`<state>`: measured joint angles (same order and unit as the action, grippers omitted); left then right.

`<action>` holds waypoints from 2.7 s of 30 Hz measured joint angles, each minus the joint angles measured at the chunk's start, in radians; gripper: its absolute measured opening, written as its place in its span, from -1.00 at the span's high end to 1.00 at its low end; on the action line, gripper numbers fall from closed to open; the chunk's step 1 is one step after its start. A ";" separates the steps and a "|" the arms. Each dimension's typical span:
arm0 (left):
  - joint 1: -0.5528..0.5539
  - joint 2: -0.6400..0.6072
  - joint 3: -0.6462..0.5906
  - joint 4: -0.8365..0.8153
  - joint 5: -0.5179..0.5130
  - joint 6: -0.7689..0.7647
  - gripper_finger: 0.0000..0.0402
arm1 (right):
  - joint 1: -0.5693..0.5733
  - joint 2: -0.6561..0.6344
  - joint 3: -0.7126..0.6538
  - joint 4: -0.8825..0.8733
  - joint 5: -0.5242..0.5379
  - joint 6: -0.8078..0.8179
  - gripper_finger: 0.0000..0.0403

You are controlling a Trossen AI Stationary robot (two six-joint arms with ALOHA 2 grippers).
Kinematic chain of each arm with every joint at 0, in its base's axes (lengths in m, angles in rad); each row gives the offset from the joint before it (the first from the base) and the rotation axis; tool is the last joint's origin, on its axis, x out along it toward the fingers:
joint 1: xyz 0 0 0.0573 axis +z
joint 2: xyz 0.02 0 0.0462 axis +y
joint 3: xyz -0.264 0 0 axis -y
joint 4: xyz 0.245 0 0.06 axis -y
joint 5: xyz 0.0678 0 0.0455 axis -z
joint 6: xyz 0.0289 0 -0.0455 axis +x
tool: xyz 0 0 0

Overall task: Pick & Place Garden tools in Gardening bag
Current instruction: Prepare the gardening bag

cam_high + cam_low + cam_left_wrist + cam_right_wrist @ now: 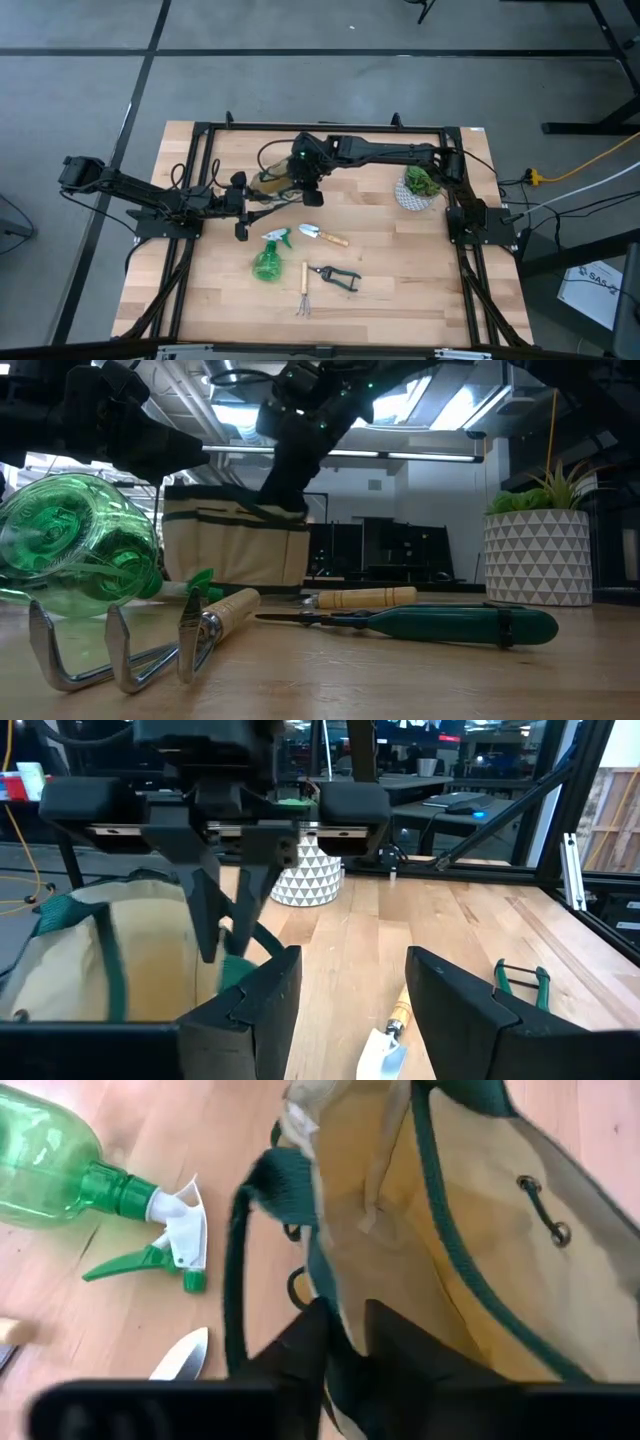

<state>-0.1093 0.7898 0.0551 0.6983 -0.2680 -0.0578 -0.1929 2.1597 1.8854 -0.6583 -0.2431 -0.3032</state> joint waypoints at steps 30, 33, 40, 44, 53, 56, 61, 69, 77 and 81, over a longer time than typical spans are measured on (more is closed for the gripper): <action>0.000 0.000 0.000 0.000 0.000 0.000 0.12 | -0.095 -0.118 0.000 -0.482 0.088 0.230 1.00; 0.000 0.000 0.000 0.000 0.000 0.000 0.12 | -0.071 -0.120 0.000 -0.499 0.087 0.258 1.00; 0.000 0.000 0.000 0.000 0.000 0.000 0.12 | 0.003 -0.120 0.000 -0.506 0.086 0.281 1.00; 0.000 0.000 0.000 0.000 0.000 0.000 0.12 | 0.029 -0.120 0.000 -0.504 0.086 0.273 1.00; 0.000 0.000 0.000 0.000 0.000 0.000 0.12 | 0.039 -0.119 0.000 -0.486 0.085 0.316 0.97; 0.000 0.000 0.000 0.000 0.000 0.000 0.12 | 0.039 -0.119 0.000 -0.486 0.085 0.318 0.96; 0.000 0.000 0.000 0.000 0.000 0.000 0.12 | 0.037 -0.119 0.000 -0.486 0.085 0.318 0.96; 0.000 0.000 0.000 0.000 0.000 0.000 0.12 | 0.037 -0.119 0.000 -0.491 0.085 0.304 0.83; 0.000 0.000 0.000 0.000 0.000 0.000 0.12 | 0.037 -0.118 0.005 -0.504 0.082 0.330 0.45; 0.000 0.000 0.000 0.000 0.000 0.000 0.12 | 0.030 -0.116 0.072 -0.567 0.082 0.367 0.23</action>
<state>-0.1096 0.7898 0.0551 0.6983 -0.2680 -0.0578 -0.1628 2.0434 1.9570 -1.2253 -0.1608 0.0635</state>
